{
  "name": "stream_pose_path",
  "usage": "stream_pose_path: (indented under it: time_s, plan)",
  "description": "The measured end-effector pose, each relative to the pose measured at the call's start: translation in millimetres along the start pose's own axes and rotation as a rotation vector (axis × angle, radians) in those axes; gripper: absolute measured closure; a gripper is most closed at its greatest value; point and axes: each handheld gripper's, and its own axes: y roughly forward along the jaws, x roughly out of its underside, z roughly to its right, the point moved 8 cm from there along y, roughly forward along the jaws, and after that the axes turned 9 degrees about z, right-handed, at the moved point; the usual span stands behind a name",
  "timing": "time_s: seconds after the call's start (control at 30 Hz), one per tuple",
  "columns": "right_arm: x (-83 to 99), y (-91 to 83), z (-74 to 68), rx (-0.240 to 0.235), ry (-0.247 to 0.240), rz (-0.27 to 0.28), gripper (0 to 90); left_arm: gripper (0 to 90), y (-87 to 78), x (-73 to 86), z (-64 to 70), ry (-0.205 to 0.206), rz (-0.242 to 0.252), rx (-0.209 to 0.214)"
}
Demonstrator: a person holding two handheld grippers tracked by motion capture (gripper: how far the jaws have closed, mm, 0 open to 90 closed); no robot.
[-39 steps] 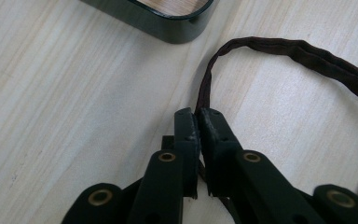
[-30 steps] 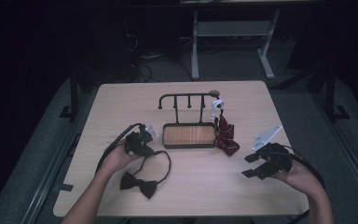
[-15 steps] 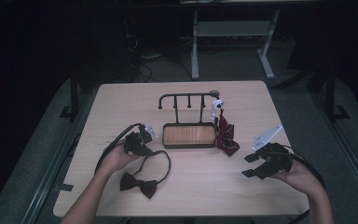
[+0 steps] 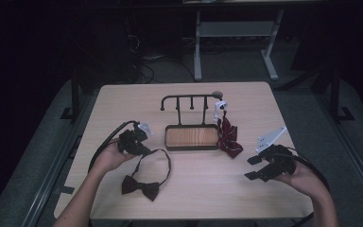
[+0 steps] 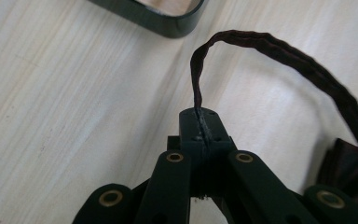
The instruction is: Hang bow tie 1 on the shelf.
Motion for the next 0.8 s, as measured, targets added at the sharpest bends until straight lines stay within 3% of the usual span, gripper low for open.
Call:
stream_pose_path:
  time_s: [0.6,0.8]
  plan:
    - [-1.7,-0.7,-0.7,0.003,-0.006,-0.001,40.2,89.8,-39.5,-9.9,15.2,0.048,-0.006,0.053]
    - [-1.9,-0.8,-0.8,0.004,-0.005,-0.001,40.2,89.8,-51.7,-15.7,19.6,0.052,0.013,0.055]
